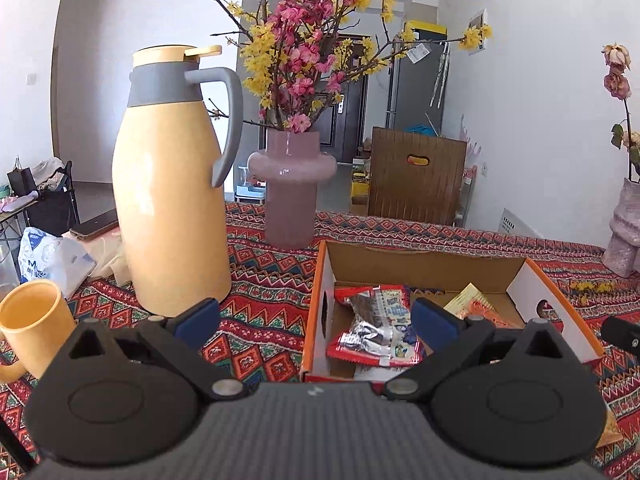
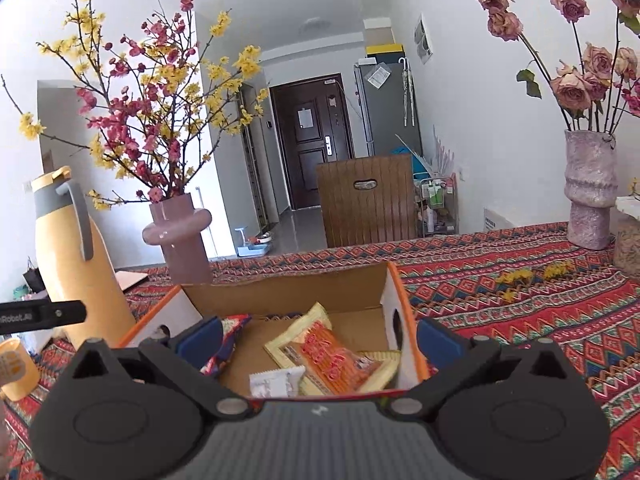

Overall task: Organize snacks
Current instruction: 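Move both grippers from the box back to the snack pile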

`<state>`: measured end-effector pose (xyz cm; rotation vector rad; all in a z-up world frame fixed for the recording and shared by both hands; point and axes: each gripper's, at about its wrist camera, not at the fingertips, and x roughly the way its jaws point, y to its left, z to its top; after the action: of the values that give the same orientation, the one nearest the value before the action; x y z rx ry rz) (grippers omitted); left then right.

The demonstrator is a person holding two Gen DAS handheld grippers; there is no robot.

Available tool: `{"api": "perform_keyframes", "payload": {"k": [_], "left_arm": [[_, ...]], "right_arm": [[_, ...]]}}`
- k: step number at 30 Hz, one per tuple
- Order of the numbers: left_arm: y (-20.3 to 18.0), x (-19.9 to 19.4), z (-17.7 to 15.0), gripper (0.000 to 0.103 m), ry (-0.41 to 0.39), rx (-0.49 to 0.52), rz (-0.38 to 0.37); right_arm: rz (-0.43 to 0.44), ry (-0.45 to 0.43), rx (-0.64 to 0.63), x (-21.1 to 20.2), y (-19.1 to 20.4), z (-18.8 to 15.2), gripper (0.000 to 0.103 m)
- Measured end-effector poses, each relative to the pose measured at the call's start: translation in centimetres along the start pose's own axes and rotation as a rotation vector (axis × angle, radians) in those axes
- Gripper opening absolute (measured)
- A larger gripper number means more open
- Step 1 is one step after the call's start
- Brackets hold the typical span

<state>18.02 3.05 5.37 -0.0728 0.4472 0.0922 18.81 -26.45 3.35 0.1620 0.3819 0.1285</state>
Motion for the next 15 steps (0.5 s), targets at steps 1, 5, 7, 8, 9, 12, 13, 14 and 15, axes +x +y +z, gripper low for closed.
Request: {"api": "perform_keyframes", "payload": {"k": [1,5,7,8,9,12,13,14,15], "left_arm": [[0.2,-0.2,-0.2,0.103,0.005,0.0,-0.001],[1.1,-0.8,-1.4,0.103,0.023,0.004,-0.012],[1.4,-1.0,-2.1,0.103,0.031,0.008,-0.008],[1.5,-1.1,-2.4,0.103,0.036,0.007,-0.005],[1.7,-1.1,-2.7,0.103,0.042,0.005,-0.002],[2.1,-0.9,-3.9,0.103,0.063,0.002,-0.006],[2.2,-0.8,-4.3,0.103,0.069,0.002,-0.006],[2.2,-0.6,-4.7,0.103,0.072,0.002,-0.007],[2.4,-0.3,-5.1,0.103,0.074,0.001,-0.003]], "right_arm": [[-0.008,0.005,-0.003,-0.3,-0.4,-0.2,0.103],[-0.038,0.031,-0.013,-1.1,-1.6,-1.1,0.103],[-0.049,0.05,-0.02,-1.2,-2.1,-1.6,0.103],[-0.055,0.06,-0.02,-1.2,-2.3,-2.0,0.103],[-0.059,0.069,-0.017,-1.3,-2.6,-2.3,0.103],[-0.069,0.083,-0.004,-1.6,-3.5,-3.2,0.103],[-0.07,0.084,0.004,-1.7,-3.8,-3.5,0.103],[-0.07,0.085,0.013,-1.8,-4.1,-3.8,0.103],[-0.07,0.087,0.021,-1.8,-4.3,-4.1,0.103]]}}
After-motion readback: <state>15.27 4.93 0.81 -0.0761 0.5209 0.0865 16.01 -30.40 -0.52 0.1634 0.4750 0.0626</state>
